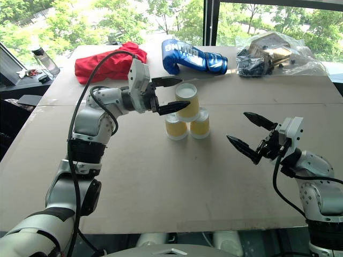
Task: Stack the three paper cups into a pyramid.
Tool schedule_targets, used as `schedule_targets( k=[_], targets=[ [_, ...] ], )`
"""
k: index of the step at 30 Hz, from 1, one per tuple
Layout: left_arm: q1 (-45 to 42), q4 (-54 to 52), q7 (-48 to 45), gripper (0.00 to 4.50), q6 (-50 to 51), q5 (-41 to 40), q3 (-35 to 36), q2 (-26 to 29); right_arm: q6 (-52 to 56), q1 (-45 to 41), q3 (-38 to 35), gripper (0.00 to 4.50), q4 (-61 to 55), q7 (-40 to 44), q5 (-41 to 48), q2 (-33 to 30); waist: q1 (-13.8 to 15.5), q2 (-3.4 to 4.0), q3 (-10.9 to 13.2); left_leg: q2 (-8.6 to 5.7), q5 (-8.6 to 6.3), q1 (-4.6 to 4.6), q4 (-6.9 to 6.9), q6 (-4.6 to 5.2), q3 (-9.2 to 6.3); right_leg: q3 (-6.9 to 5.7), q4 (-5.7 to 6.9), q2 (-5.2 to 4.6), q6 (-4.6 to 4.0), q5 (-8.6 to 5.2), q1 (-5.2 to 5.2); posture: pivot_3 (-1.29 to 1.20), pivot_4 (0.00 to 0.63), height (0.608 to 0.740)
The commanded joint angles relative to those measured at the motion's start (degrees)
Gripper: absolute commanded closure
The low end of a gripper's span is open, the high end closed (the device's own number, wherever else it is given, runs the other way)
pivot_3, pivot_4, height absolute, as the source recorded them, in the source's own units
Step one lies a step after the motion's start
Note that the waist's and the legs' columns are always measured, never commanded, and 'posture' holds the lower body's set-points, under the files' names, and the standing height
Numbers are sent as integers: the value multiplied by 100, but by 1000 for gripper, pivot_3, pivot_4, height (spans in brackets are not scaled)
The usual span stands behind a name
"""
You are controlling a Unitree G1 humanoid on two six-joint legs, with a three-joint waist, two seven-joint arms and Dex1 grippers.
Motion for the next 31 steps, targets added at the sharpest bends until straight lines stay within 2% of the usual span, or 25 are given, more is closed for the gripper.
schedule_targets(
  k=[1,7,11,14,16,20,23,27,31],
  targets=[
    [80,-842,28,84,331,-431,344,160,-174,104,-219,0,-71,71,99,19,-2,0,0,0,0,-1,0,0,0,0,0,0,0,0,0,0,150,740],
    [559,-1765,126,84,675,-1326,1111,327,-242,391,-298,0,61,196,97,-11,-5,2,-1,4,1,3,2,-2,2,2,5,-1,0,0,1,0,150,740],
    [2151,-2858,349,84,1564,-1743,1544,970,-601,721,-448,0,583,521,-45,4,-66,8,-4,8,0,15,-6,0,11,14,6,0,0,0,3,0,150,740],
    [3478,-3322,773,84,1733,-1491,1678,1202,-973,829,-530,0,1083,661,-211,34,-41,11,-2,29,-2,19,-14,2,12,16,5,-1,0,-1,1,0,150,740],
    [4201,-3489,1060,84,1487,-1314,1828,1082,-1200,878,-553,0,1409,748,-331,45,-19,10,-1,30,-5,19,-9,8,12,16,6,-3,-1,0,4,0,150,740],
    [5094,-3631,1653,84,864,-663,1803,813,-1550,969,-499,0,1768,937,-581,-36,52,8,-1,19,-6,25,-1,10,4,6,8,-16,-3,0,21,0,150,740],
    [5631,-3558,2243,84,373,77,1548,543,-1604,935,-491,0,1978,954,-669,-64,48,15,-6,10,-7,37,-1,11,15,17,9,-26,-3,1,31,0,150,740],
    [6176,-3346,2280,84,-164,509,1096,295,-1764,700,-460,0,2502,1038,-848,-126,4,17,-8,7,-7,37,-1,11,16,20,2,-28,-3,1,34,0,150,740],
    [6179,-3097,2323,84,-385,667,923,245,-1801,553,-457,0,2716,1099,-888,-174,12,27,-15,8,-7,38,-5,11,3,18,2,-25,-4,0,35,0,150,740]
  ],
)
